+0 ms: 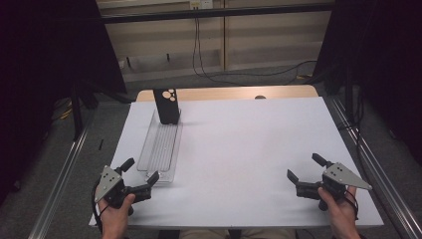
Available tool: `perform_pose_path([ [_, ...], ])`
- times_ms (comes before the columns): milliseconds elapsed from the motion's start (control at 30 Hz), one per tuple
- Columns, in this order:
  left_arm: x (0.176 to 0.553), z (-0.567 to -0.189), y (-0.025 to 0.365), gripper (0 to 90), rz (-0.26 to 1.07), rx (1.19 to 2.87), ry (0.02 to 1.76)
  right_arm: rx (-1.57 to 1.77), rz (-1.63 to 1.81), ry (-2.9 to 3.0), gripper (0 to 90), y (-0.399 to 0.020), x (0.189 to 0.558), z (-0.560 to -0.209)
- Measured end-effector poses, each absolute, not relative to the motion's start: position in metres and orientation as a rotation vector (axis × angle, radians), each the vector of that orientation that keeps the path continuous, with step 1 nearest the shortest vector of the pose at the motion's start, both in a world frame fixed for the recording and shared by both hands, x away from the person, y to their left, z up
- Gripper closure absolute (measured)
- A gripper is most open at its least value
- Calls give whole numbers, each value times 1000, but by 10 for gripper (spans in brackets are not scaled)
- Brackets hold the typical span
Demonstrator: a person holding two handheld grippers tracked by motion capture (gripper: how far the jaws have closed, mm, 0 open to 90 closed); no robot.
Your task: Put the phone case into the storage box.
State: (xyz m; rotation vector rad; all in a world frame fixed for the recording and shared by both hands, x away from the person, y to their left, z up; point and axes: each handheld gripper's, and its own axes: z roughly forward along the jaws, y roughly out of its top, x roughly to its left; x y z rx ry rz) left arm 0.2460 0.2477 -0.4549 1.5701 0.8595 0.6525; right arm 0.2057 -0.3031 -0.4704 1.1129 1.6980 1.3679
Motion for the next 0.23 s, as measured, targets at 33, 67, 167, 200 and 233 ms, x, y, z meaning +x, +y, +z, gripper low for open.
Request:
perform_pose_path([
  [33, 246, -455, 248, 16, 652, 1570, 860, 1110, 1368, 1696, 0, -303, 206, -471],
  [67, 246, -454, 249, 16, 648, 1548, 867, 1113, 1368, 1693, 0, -303, 207, -471],
  [167, 246, -453, 250, 16, 661, 1538, 872, 1106, 1374, 1707, 0, -303, 207, -471],
  [200, 247, -452, 252, 16, 660, 1530, 873, 1106, 1372, 1706, 0, -303, 207, -471],
  [233, 247, -452, 252, 16, 660, 1530, 873, 1106, 1372, 1706, 0, -303, 207, -471],
])
